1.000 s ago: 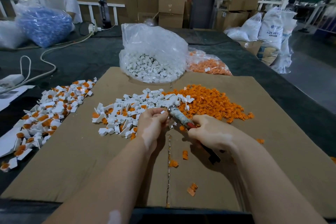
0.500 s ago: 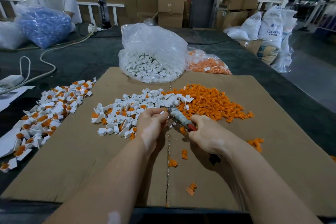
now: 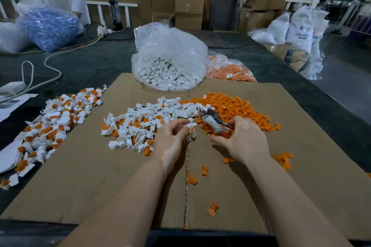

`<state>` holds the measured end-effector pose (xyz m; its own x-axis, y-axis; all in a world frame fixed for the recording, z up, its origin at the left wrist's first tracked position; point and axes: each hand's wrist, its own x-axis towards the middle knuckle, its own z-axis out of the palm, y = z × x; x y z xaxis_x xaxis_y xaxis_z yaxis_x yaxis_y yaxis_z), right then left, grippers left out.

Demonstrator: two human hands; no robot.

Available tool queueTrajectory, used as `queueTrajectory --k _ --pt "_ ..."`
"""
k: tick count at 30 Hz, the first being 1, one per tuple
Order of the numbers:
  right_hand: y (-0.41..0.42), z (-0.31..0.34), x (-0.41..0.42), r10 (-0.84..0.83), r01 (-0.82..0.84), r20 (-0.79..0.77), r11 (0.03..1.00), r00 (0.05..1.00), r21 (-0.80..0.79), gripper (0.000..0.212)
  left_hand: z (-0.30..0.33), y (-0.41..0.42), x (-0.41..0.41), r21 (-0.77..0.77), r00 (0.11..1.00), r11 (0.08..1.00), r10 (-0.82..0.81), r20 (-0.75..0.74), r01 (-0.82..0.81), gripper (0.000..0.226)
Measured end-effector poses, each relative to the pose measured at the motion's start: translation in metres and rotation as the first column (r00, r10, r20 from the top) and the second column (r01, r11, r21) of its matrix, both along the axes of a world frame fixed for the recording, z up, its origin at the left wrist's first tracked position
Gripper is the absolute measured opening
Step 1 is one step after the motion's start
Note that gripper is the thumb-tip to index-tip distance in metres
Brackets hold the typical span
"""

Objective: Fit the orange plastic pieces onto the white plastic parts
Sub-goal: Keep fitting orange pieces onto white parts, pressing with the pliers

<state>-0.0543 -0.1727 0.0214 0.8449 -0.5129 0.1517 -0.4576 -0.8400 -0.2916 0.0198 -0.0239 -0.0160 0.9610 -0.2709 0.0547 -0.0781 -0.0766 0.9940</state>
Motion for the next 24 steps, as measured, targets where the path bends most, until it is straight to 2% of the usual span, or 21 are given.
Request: queueTrajectory --k 3,8,10,12,15,17,21,24 --pt "-0.005 -0.014 0.002 -0.032 0.033 0.003 0.991 0.999 -0.13 0.062 -0.003 0.001 0.001 0.128 0.996 0.992 -0.031 0.081 0.02 0.024" --pt "-0.004 -0.025 0.003 -0.099 0.076 -0.066 0.955 0.993 -0.285 0.07 -0.007 0.0 0.002 0.211 0.988 0.977 -0.071 0.136 0.042 0.028" --pt "0.001 -0.025 0.003 -0.089 0.075 -0.027 0.939 0.996 -0.335 0.068 -0.008 0.0 0.003 0.223 0.988 0.974 -0.072 0.133 0.041 0.028" --pt "0.011 -0.026 0.003 0.05 -0.009 0.137 0.959 0.989 -0.282 0.05 -0.007 -0.001 0.003 0.239 0.987 0.97 -0.079 0.137 0.044 0.029" --pt "0.028 -0.031 0.002 0.235 -0.185 0.417 0.97 0.878 -0.157 0.019 -0.006 -0.001 0.002 0.229 0.988 0.972 -0.087 0.128 0.056 0.029" --pt "0.034 -0.033 0.0 0.268 -0.236 0.508 0.963 0.819 -0.127 0.016 -0.006 0.0 0.001 0.245 0.985 0.968 -0.094 0.147 0.056 0.029" --pt "0.035 -0.036 -0.001 0.317 -0.301 0.524 0.946 0.791 -0.119 0.023 -0.006 0.002 0.0 0.272 0.977 0.961 -0.104 0.187 0.051 0.028" --pt "0.034 -0.037 0.0 0.347 -0.34 0.475 0.935 0.809 -0.105 0.013 -0.003 0.002 -0.002 0.239 0.979 0.969 -0.1 0.178 0.055 0.027"
